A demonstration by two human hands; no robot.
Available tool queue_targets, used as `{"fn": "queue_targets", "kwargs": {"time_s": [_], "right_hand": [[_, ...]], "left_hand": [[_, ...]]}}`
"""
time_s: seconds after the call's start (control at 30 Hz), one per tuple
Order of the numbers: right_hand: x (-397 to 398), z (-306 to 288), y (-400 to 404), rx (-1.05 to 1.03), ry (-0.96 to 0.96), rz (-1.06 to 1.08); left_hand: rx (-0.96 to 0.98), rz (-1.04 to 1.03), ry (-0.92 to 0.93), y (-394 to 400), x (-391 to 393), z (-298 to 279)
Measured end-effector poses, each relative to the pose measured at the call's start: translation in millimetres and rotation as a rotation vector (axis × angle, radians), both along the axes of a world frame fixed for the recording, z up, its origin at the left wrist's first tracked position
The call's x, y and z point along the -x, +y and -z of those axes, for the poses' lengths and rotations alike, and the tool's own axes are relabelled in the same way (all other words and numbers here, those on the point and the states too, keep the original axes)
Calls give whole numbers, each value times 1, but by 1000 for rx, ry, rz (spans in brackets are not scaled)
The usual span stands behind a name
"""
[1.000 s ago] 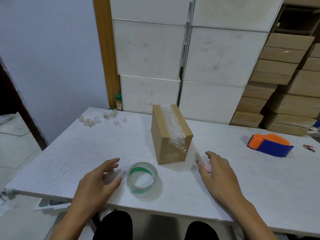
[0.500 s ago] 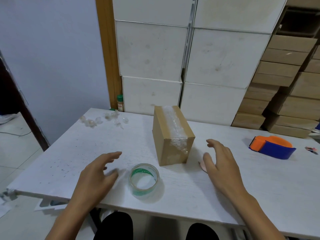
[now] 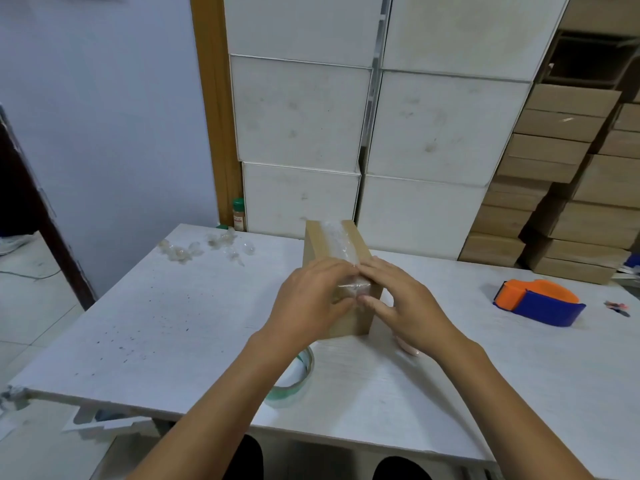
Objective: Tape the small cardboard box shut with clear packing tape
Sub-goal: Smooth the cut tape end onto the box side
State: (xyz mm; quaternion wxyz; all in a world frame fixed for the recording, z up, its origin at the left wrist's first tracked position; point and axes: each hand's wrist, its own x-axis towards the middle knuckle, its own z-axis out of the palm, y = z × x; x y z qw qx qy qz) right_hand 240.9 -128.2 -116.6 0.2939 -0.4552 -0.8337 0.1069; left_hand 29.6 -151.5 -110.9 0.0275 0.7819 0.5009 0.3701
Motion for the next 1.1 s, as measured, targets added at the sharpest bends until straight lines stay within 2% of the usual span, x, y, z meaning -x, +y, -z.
{"fn": "queue_targets", "kwargs": {"time_s": [0.2,0.4,0.73,1.1], "right_hand": [[-1,3,8,-63,43,24],[0,-2,1,-30,36,51],[-3,2,4,-25,61,25],[6,3,-4,-99,62,99]], "left_hand": [[14,-68,-23,8,2,4],[111,34,-86,11,16,-5],[48,26,-36,14,15,2],[4,133,-42,22,25,9]]}}
